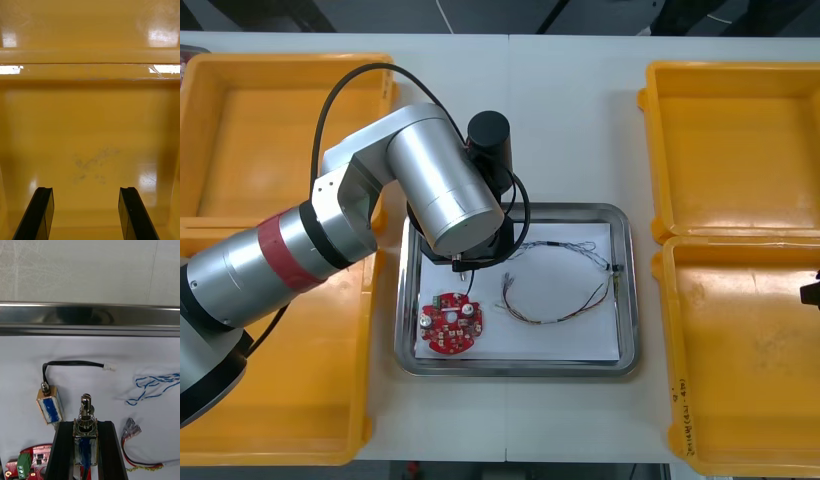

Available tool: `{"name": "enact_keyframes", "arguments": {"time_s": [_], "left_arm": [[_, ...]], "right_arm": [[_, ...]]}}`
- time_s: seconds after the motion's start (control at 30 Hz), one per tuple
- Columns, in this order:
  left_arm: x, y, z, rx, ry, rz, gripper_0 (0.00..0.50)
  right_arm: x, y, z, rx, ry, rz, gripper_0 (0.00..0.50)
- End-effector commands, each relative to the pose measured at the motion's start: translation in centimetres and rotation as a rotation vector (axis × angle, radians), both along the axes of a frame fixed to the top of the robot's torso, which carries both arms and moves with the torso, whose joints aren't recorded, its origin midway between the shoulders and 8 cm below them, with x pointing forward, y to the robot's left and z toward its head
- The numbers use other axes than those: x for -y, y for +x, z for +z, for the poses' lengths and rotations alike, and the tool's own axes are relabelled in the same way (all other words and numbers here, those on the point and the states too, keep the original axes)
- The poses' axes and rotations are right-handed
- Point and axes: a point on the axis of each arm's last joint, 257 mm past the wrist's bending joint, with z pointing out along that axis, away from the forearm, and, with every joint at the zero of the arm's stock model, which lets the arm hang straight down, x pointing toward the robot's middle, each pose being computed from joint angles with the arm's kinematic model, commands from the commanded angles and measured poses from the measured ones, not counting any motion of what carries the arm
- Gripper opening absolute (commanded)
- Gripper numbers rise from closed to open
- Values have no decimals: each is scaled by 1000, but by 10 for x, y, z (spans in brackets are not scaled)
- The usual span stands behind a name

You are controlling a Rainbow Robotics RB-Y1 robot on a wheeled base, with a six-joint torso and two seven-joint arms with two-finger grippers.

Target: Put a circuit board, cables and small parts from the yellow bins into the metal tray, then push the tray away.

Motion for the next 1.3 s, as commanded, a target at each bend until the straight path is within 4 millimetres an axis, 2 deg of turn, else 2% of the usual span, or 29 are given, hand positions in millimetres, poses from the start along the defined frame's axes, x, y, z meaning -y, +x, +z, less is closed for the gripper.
{"name": "enact_keyframes", "arguments": {"time_s": [0.03, 0.23, 0.27, 0.3, 0.33, 0.37, 0.4, 0.43, 0.73, 0.97, 1.17, 1.3], "left_arm": [[18, 3, -8, 12, -53, 38, 1], [17, 4, -7, 15, -58, 42, 5], [16, 5, -7, 16, -57, 45, 39], [17, 4, -8, 14, -57, 45, 99], [16, 4, -7, 15, -58, 47, 272], [16, 5, -7, 17, -60, 48, 400], [15, 6, -6, 20, -63, 50, 475], [16, 6, -5, 21, -65, 51, 500], [18, 5, 7, 32, -89, 55, 500], [9, 3, 33, 30, -112, 77, 500], [-14, 2, 62, 43, -108, 106, 500], [-37, 0, 87, 39, -122, 135, 500]], "right_arm": [[-6, -8, -4, -5, 33, -28, 500], [-8, -9, -5, -8, 40, -30, 500], [-8, -9, -5, -8, 42, -30, 500], [-8, -9, -5, -8, 40, -30, 500], [-8, -9, -5, -8, 42, -30, 500], [-8, -9, -5, -8, 43, -31, 500], [-8, -9, -5, -8, 43, -31, 500], [-8, -9, -5, -8, 43, -31, 500], [-8, -9, -5, -9, 46, -38, 500], [-8, -9, -5, -10, 49, -42, 500], [-11, -10, -6, -12, 53, -33, 500], [-10, -10, -5, -14, 45, -27, 500]]}}
